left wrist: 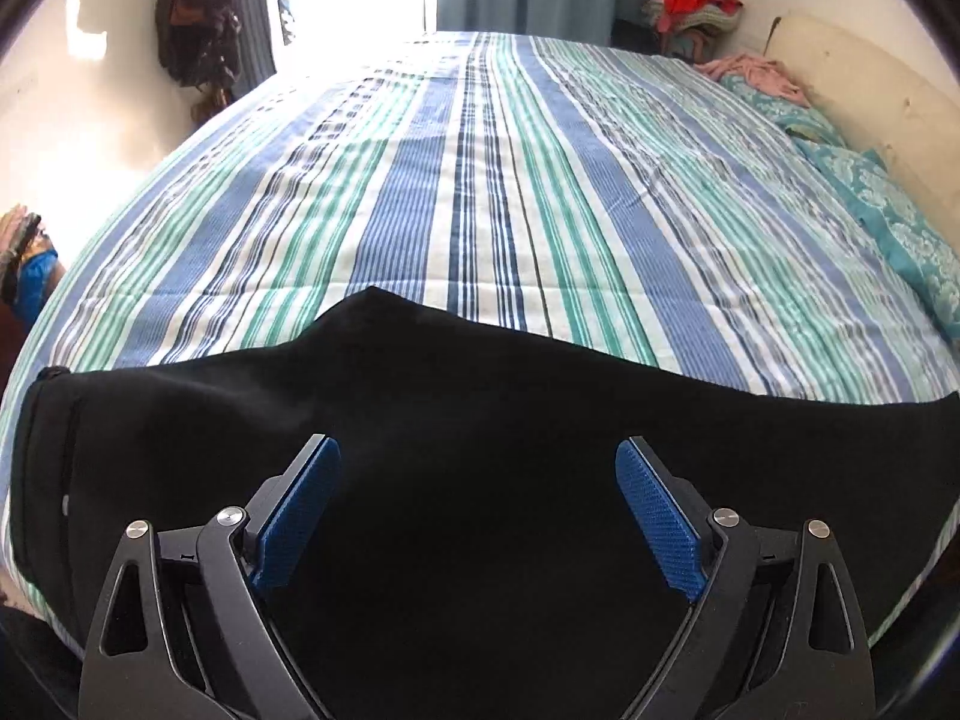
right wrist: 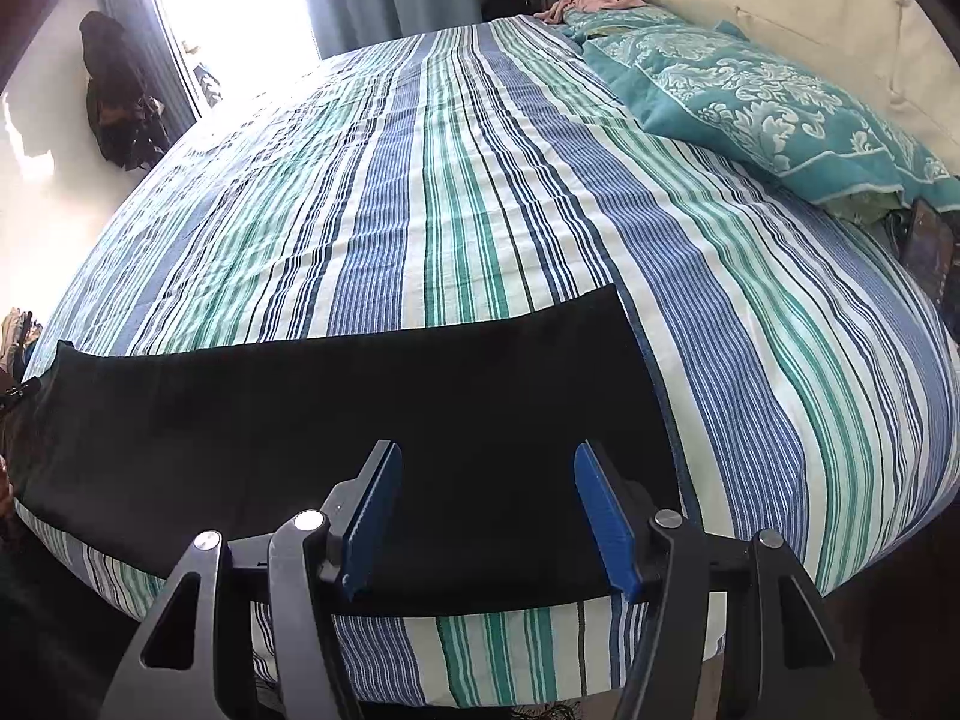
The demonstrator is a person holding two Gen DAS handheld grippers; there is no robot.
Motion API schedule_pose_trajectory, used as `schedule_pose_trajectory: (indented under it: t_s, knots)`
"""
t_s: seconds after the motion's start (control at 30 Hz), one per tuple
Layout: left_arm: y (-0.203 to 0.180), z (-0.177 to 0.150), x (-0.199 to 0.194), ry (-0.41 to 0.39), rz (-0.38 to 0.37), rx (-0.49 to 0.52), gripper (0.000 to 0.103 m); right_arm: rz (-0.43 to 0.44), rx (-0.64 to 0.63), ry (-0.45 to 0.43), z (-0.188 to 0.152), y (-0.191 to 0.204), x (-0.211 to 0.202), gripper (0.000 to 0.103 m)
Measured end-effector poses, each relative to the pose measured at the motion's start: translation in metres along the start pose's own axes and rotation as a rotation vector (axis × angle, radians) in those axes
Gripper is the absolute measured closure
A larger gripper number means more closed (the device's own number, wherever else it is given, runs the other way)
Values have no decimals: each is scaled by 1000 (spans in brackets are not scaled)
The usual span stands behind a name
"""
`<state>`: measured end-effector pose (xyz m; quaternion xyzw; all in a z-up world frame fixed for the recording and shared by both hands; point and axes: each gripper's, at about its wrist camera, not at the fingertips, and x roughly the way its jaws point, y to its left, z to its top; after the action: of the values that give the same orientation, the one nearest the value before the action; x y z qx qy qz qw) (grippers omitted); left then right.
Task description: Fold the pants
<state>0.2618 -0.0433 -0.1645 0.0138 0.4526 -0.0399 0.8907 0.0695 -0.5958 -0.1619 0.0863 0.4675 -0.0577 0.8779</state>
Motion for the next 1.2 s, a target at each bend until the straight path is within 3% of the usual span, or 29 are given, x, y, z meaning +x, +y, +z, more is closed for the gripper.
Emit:
schedule_pose_trajectory:
  t_s: [0.13,0.2,0.37,0.53,0.73,0.8,0.97,1.2]
  knots:
    - [-2,-16,32,65,52,72,8,-19,34,-19,0,-10,-1,32]
    - [0,-22,29,29,40,67,7,-23,37,-18,0,-11,-2,32]
    - [-2,-23,31,44,41,78,1,-36,2,-20,0,10,-10,32]
    - [-3,-27,31,18,47,79,0,-42,-187,-33,-3,50,2,26]
    - [-4,-29,31,4,59,83,0,-125,-447,111,-26,84,39,26]
    - [-5,-30,31,-2,65,85,0,-162,-513,100,-32,91,41,25]
    - [-6,-31,30,-5,71,86,0,-206,-570,81,-40,95,38,23]
    - [-7,-32,30,-8,74,87,0,-174,-534,79,-37,88,38,18]
